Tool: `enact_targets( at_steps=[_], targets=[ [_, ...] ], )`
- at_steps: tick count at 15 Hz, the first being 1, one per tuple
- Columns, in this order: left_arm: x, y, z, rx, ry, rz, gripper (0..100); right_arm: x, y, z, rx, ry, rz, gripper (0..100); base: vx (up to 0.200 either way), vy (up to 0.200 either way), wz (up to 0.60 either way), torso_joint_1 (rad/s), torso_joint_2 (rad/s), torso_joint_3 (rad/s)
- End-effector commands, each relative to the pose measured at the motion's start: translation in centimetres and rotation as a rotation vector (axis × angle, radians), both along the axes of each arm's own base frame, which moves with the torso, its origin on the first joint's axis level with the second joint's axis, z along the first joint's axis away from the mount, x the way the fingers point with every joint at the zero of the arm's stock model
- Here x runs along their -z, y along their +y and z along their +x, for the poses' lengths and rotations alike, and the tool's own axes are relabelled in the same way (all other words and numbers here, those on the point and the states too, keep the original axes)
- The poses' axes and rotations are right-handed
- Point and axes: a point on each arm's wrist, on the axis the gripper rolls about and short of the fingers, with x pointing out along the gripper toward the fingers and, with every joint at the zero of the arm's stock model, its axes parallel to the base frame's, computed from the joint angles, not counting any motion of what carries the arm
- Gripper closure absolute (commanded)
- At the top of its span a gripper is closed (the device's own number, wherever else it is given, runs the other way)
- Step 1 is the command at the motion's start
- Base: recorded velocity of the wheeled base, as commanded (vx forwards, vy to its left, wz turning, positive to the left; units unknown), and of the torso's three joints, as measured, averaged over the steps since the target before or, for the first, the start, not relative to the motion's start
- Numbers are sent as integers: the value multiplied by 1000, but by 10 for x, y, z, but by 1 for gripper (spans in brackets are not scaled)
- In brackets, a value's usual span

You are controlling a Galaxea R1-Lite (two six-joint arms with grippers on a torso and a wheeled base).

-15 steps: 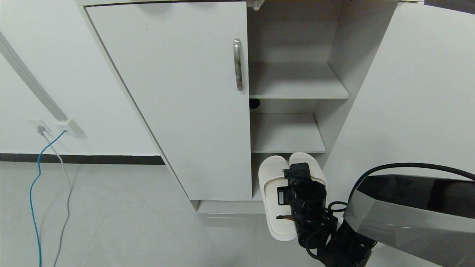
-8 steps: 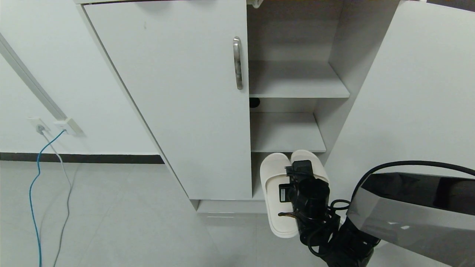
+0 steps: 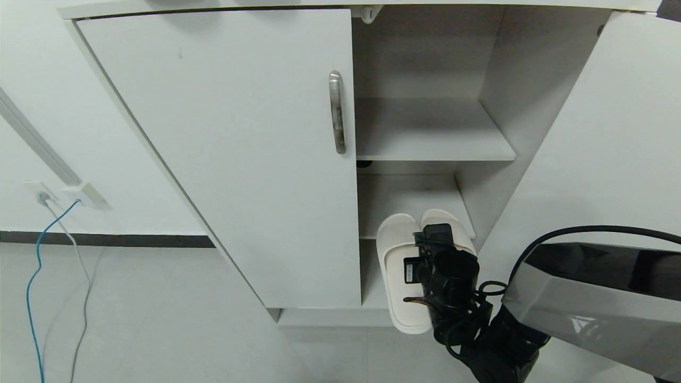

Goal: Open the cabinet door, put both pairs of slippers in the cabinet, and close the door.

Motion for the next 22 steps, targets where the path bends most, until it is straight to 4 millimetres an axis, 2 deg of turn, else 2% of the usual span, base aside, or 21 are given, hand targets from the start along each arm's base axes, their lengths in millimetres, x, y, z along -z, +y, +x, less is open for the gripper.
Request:
enact_targets(
  at_steps=[1, 4, 6, 9, 16, 22],
  targets=[
    [0, 0, 0, -1, 1, 0, 100, -4, 0, 0, -12, -9, 9, 100, 0, 0, 0, 0, 0, 0],
    [0, 0, 0, -1, 1, -2, 100, -6, 3, 13, -38, -25, 21, 100, 0, 0, 0, 0, 0, 0],
    [0, 0, 0, -1, 1, -2, 100, -2, 2, 29, -95, -19, 16, 100, 0, 0, 0, 0, 0, 0],
    [0, 0, 0, -1, 1, -2, 100, 2, 7, 55, -70, -1, 9, 100, 0, 0, 0, 0, 0, 0],
    [0, 0, 0, -1, 2, -2, 100, -13, 9, 127, 20, 16, 31, 100, 0, 0, 0, 0, 0, 0],
    [0, 0, 0, -1, 1, -2, 100, -18, 3, 144, 48, 13, 33, 100, 0, 0, 0, 0, 0, 0]
  ],
)
